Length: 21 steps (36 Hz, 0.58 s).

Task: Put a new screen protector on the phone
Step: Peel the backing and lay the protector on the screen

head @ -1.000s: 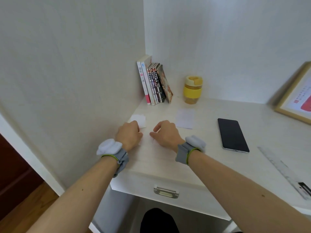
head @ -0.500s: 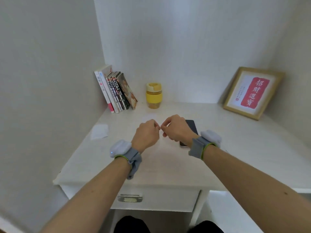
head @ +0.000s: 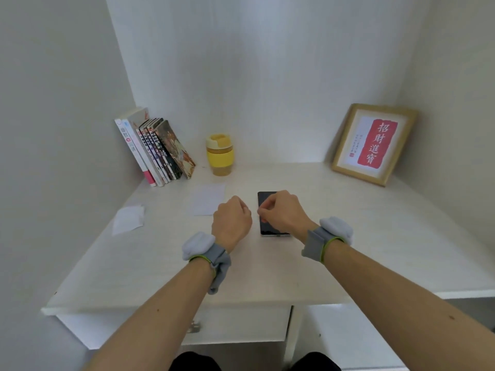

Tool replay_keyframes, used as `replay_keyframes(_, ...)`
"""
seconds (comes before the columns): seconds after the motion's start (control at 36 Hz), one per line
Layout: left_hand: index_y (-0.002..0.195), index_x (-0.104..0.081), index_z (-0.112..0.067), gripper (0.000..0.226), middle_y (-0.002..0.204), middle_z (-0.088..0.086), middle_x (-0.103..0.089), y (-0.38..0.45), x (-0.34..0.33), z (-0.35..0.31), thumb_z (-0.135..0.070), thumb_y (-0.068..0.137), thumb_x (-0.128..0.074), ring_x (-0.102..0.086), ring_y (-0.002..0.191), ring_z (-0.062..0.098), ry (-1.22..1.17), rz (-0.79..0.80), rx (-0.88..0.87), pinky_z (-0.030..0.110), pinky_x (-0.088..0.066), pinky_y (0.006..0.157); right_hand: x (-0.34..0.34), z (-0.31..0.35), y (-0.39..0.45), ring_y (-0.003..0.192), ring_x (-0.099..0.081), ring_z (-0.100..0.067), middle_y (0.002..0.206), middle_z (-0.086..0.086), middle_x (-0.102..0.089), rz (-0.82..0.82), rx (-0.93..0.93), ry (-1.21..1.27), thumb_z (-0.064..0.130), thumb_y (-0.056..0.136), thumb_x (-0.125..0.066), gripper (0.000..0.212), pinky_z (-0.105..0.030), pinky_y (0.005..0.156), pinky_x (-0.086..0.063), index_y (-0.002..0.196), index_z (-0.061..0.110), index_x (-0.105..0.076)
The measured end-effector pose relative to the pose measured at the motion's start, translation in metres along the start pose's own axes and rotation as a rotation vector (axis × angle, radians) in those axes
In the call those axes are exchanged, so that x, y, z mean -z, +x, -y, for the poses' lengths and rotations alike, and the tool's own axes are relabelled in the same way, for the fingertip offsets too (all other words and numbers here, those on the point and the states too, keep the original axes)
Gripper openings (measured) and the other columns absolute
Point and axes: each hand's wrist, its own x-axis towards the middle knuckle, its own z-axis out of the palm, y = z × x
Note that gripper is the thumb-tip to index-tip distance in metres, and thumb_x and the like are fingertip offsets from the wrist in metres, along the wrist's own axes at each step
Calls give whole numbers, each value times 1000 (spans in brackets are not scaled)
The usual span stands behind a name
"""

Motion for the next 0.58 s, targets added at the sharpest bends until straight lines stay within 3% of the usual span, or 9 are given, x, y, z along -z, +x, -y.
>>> replay_keyframes(0.11,105,-59,-9,20,107,12,-62,15,15,17,-19,95,-45,-57,98,29,27,-117,61,34,-42,76,-20,17,13,60,-61,-21,84,-12,-73,49,9,7,19,89,-62,17,-29,54,-53,85,7,-73)
replay_keyframes(0.19,116,-54,-7,26,120,16,-53,32,26,35,-20,94,-47,-50,110,33,104,-138,93,39,-41,88,-39,33,26,60,-64,-26,86,-15,-72,60,-11,-7,21,90,-61,18,-29,51,-53,87,6,-71)
replay_keyframes(0.33,126,-46,-7,40,132,18,-44,54,29,55,-33,96,-47,-39,123,35,321,-109,283,40,-34,99,-63,48,43,82,-69,-34,93,-16,-68,58,-17,-126,35,89,-61,32,-43,72,-60,92,3,-65)
replay_keyframes(0.39,123,-47,-7,38,131,18,-45,61,28,62,-34,96,-46,-40,122,35,361,-108,308,39,-32,100,-70,52,50,90,-66,-35,97,-14,-64,55,-21,-186,40,91,-58,34,-41,77,-57,89,6,-57)
replay_keyframes(0.47,121,-49,-8,38,129,17,-50,69,24,71,-36,96,-45,-41,121,34,393,-82,317,39,-30,101,-75,54,57,102,-61,-33,111,-14,-61,52,-25,-265,42,94,-55,38,-36,81,-48,106,6,-57)
replay_keyframes(0.58,120,-49,-9,38,128,15,-53,78,19,82,-38,95,-45,-41,121,33,413,-68,285,41,-32,99,-83,55,66,109,-58,-32,119,-14,-59,49,-47,-302,45,94,-55,45,-36,86,-46,116,6,-55)
